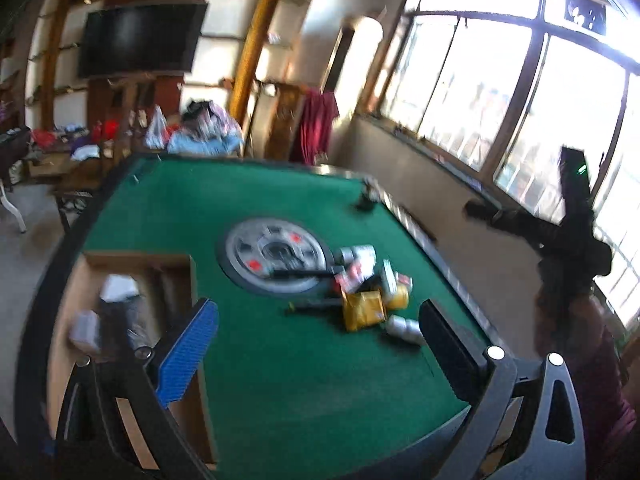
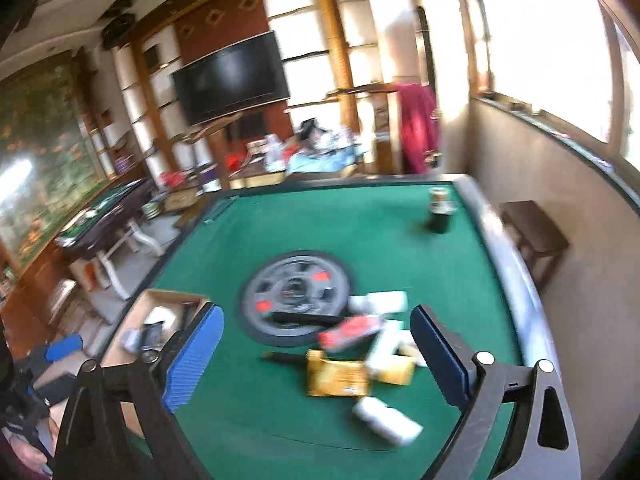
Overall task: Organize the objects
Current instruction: 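Move both grippers back over the cluttered table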
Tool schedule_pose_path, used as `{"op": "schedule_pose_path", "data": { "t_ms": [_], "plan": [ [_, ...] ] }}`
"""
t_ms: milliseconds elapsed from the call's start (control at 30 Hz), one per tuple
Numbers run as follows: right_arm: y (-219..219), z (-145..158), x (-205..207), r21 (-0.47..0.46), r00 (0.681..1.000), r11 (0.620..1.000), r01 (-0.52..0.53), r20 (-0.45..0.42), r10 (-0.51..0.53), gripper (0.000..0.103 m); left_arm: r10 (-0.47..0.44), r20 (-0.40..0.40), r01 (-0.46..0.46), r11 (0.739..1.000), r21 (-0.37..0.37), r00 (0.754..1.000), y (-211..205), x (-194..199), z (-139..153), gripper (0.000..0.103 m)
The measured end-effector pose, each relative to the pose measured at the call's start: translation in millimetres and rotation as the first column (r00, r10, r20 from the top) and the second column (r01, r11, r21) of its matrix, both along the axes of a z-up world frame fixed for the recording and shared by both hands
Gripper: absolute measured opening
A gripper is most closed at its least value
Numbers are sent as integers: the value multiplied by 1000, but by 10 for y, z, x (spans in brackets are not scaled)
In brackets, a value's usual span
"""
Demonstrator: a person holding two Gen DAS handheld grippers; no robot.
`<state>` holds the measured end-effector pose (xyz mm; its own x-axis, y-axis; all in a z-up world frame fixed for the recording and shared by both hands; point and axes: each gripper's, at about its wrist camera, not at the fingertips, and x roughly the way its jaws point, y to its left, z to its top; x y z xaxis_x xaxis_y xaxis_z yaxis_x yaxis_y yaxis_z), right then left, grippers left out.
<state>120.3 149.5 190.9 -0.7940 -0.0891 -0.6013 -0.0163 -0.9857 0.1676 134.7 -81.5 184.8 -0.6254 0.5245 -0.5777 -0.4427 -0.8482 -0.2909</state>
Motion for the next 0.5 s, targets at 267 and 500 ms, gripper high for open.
{"op": "schedule_pose_path", "data": {
  "t_ms": [267, 500],
  "plan": [
    [390, -871, -80, -23, 991, 997, 67, 119, -64, 99, 3, 169, 12, 996, -88, 986, 395, -85, -839, 100],
    [721, -1548, -282, -230, 974, 967, 111, 217, -60, 99, 55, 254, -19, 990, -139, 966, 460, -189, -1263, 100]
  ]
}}
